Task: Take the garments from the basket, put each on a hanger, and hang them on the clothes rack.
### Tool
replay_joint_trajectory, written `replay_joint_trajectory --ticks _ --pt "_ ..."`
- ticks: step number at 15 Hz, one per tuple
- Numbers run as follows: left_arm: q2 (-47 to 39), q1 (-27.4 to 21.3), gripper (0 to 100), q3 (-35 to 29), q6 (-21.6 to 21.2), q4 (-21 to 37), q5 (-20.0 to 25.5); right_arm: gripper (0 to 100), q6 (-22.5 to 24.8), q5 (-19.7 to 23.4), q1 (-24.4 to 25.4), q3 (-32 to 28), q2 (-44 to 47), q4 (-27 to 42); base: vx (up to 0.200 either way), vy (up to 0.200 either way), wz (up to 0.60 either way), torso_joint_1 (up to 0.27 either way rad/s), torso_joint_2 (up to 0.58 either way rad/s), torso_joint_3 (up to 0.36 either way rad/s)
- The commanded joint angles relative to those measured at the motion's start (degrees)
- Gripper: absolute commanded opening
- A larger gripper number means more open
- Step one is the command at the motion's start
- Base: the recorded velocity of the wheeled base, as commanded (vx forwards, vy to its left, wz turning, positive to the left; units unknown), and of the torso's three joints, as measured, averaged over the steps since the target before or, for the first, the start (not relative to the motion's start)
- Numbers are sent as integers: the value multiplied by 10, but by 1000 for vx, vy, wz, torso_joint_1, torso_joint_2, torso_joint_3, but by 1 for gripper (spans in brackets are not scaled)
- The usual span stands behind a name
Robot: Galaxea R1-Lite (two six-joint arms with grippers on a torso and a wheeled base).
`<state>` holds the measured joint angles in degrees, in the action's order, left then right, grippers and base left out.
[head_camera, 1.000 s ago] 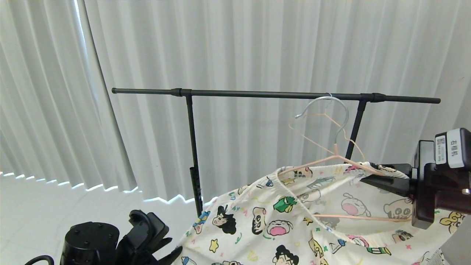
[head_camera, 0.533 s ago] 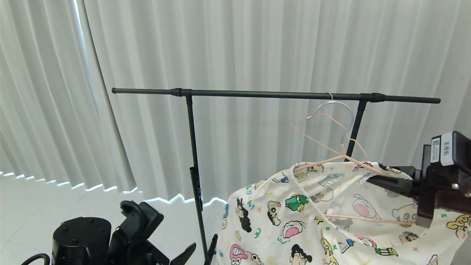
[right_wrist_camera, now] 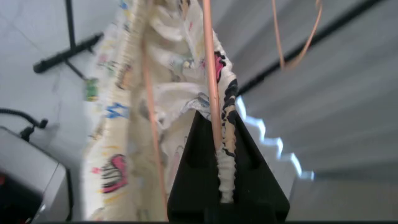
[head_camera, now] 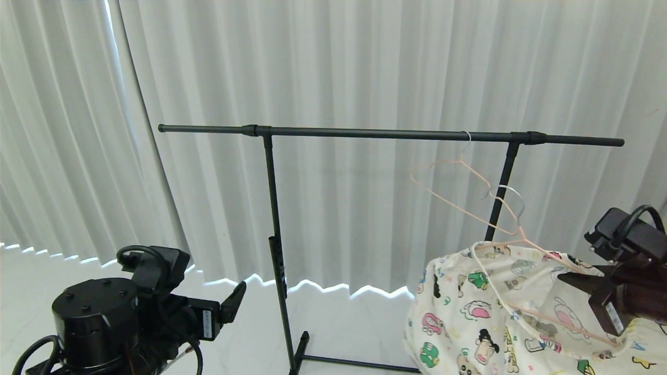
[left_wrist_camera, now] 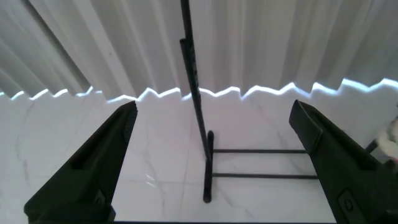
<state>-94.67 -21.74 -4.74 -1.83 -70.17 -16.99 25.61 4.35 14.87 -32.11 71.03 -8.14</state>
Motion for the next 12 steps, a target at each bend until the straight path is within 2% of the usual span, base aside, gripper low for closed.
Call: replay_joint_trajectory --ticks 1,2,3,5,7,8,9,12 --pt "33 13 100 -22 -1 8 -1 0 -25 -43 0 -8 7 30 0 0 0 0 0 0" --pt "55 13 100 -31 -1 34 -1 0 -46 -71 0 -12 9 48 0 0 0 0 0 0" --pt "108 13 100 -62 0 122 -1 0 -85 -100 0 -16 9 73 0 0 0 0 0 0" --pt "174 13 100 -142 4 276 -1 0 -127 -117 0 -20 4 87 0 0 0 0 0 0" --pt "236 12 100 -244 12 481 1 0 -130 -122 0 -20 -6 99 0 0 0 0 0 0" --pt "257 11 100 -280 13 565 5 0 -130 -122 0 -20 -9 105 0 0 0 0 0 0" --pt "268 12 100 -289 13 593 11 0 -131 -123 0 -21 -9 112 0 0 0 0 0 0" --pt "292 13 100 -272 11 593 6 0 -131 -123 2 -37 -7 151 0 0 0 0 0 0"
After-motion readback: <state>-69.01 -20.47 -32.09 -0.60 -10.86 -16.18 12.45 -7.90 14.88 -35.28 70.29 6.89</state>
